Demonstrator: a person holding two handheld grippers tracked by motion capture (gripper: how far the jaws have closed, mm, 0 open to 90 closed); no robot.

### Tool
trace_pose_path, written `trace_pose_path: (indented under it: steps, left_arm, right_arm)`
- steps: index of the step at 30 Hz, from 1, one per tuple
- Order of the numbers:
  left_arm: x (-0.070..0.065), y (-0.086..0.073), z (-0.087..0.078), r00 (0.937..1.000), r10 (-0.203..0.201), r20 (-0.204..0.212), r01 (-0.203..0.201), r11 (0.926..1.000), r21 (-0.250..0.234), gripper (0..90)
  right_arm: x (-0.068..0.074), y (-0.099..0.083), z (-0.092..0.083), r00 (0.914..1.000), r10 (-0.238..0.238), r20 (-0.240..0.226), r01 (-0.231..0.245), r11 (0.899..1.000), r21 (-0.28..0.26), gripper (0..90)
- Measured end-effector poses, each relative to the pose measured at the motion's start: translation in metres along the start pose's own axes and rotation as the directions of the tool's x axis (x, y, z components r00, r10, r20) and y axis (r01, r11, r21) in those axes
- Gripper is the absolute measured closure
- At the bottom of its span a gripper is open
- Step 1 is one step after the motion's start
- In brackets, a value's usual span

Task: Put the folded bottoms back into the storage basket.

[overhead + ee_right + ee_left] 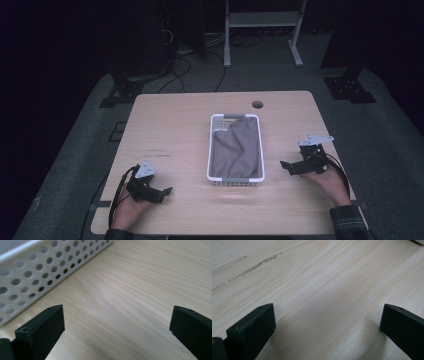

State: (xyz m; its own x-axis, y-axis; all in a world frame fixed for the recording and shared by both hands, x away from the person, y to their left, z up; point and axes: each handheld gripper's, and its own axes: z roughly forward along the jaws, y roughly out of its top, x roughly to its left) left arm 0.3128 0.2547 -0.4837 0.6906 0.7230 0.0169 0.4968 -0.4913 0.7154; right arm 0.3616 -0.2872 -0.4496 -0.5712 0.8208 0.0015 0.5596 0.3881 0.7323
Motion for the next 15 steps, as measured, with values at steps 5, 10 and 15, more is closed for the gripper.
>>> trace_pose_path:
  steps: [5,10,15]
  left_arm:
    - [0.0,0.0,0.0,1.0,0.002,0.002,-0.002,1.0,0.0,0.0]
    - [0.0,0.0,0.0,1.0,0.003,0.003,-0.003,1.0,0.0,0.0]
    - [0.0,0.0,0.0,1.0,0.003,0.003,-0.003,1.0,0.0,0.0]
  right_arm:
    - [-0.007,-0.007,0.007,0.9992,0.005,0.041,-0.007,1.0,0.031,0.0]
    - [-0.013,-0.014,0.013,0.9987,0.025,0.044,-0.027,0.998,0.048,0.0]
    - [-0.019,-0.02,0.016,0.9979,0.048,0.043,-0.051,0.997,0.056,0.0]
